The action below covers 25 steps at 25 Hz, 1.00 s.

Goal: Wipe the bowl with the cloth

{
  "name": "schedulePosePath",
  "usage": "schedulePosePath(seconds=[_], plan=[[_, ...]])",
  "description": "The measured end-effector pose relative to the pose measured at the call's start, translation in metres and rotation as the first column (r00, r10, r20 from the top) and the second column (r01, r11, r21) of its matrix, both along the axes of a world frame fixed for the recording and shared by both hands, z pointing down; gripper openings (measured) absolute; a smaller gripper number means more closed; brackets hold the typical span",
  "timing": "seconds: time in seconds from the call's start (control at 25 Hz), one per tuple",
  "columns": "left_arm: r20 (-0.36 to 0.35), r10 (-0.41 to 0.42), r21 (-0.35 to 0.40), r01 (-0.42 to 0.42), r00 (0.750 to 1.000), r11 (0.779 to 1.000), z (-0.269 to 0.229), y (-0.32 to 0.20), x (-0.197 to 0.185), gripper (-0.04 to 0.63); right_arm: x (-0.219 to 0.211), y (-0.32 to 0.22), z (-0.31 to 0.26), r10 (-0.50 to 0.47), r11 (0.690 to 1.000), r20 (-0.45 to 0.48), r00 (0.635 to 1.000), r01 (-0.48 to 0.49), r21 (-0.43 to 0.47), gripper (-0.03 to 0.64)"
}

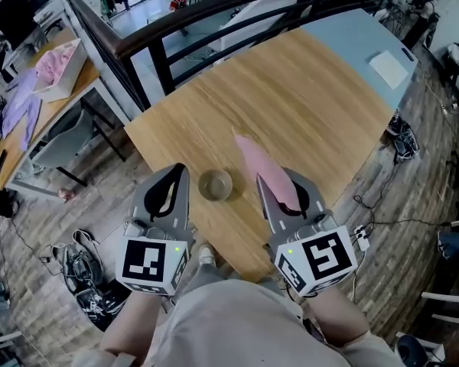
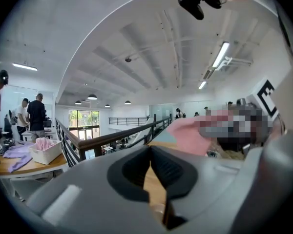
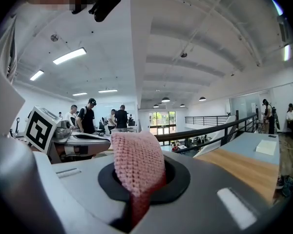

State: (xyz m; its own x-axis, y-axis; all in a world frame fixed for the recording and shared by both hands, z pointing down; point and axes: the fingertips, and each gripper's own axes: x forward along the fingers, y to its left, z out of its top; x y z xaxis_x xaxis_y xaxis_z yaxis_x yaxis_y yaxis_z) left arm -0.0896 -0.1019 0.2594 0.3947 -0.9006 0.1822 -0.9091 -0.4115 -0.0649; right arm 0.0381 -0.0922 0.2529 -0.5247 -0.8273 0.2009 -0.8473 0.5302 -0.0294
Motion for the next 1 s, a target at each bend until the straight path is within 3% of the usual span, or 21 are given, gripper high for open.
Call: schedulePosePath(seconds=[0.24, 0.44, 0.64, 1.0], plan=[[-0.013, 0.025, 0.057, -0.024, 1.000, 0.998, -0.001, 0.007, 0.006, 0.003, 0.001, 0.011, -0.007, 0.003, 0.999, 0.027, 1.000, -0.005, 0.049, 0.017], [0.004, 0.040, 0.043, -0.041, 0.999, 0.998, 0.012, 0.014, 0.011, 0.003, -0.003, 0.019, 0.007, 0.003, 0.999, 0.009, 1.000, -0.003, 0.038, 0.016], [0.007, 0.047, -0.017, -0.047, 0.999, 0.999, 0.021, 0.017, 0.016, 0.003, 0.002, 0.017, 0.011, 0.031, 0.999, 0.044, 0.999, -0.031, 0.011, 0.015], [0.013, 0.043, -0.026, -0.043, 0.999, 0.999, 0.025, 0.018, 0.013, 0.003, -0.002, 0.014, 0.012, 0.039, 0.999, 0.026, 0.999, -0.040, 0.034, 0.015]])
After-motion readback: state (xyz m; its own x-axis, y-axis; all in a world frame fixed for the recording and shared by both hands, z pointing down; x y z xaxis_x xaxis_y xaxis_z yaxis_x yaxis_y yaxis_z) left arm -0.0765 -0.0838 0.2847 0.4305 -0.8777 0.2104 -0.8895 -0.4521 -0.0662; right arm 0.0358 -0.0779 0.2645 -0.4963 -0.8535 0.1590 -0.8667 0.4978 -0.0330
